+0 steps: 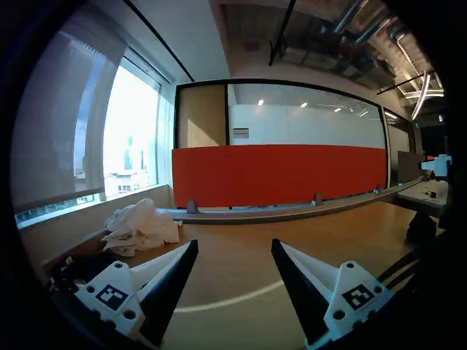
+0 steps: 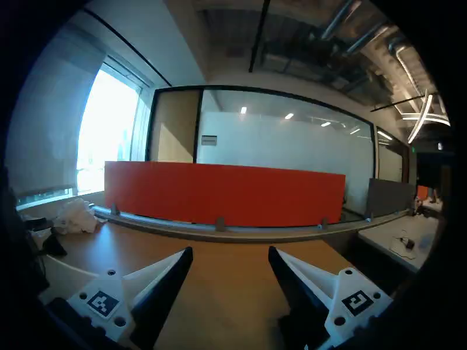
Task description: Fold towel
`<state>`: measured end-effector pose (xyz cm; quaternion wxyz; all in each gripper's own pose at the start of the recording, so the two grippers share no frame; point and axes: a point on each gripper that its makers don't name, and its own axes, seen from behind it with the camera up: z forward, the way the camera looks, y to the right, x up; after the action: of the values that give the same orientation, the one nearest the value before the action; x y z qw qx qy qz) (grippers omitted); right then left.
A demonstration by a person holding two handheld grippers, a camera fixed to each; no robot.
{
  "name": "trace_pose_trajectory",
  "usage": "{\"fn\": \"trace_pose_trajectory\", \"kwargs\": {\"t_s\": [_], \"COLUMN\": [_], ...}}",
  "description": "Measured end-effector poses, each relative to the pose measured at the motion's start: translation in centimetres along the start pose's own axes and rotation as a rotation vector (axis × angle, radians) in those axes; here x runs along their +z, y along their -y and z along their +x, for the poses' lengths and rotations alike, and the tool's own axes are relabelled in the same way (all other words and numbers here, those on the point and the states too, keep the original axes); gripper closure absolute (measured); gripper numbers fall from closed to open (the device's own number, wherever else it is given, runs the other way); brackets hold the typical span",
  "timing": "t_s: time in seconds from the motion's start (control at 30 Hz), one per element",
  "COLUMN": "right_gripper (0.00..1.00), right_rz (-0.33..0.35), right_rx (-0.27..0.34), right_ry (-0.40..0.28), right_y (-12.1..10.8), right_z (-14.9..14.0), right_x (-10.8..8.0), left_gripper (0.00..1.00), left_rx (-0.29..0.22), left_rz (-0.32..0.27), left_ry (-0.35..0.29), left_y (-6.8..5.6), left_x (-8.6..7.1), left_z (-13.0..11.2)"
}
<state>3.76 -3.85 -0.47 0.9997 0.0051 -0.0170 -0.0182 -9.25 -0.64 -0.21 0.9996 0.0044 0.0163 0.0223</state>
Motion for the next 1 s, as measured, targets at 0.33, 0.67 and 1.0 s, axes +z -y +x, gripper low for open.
{"fn": "trace_pose_trajectory", "kwargs": {"t_s": [0.33, 0.67, 1.0], "right_gripper": [0.00, 0.00, 0.00], "right_rz": [0.007, 0.008, 0.010], "right_rx": [-0.019, -0.029, -0.030], "right_ry": [-0.018, -0.031, -0.039], "right_y": [0.7, 0.7, 0.5], "right_z": [-0.8, -2.0, -2.6], "right_x": [-0.4, -0.2, 0.1], "left_gripper": [0.07, 0.07, 0.07], "left_rx": [-0.017, -0.031, -0.051], "left_rz": [0.013, 0.009, 0.013], "left_ry": [-0.022, -0.043, -0.049], "left_y": [0.3, 0.1, 0.3], "left_x": [0.0, 0.3, 0.4], "left_z": [-2.3, -4.3, -5.4]}}
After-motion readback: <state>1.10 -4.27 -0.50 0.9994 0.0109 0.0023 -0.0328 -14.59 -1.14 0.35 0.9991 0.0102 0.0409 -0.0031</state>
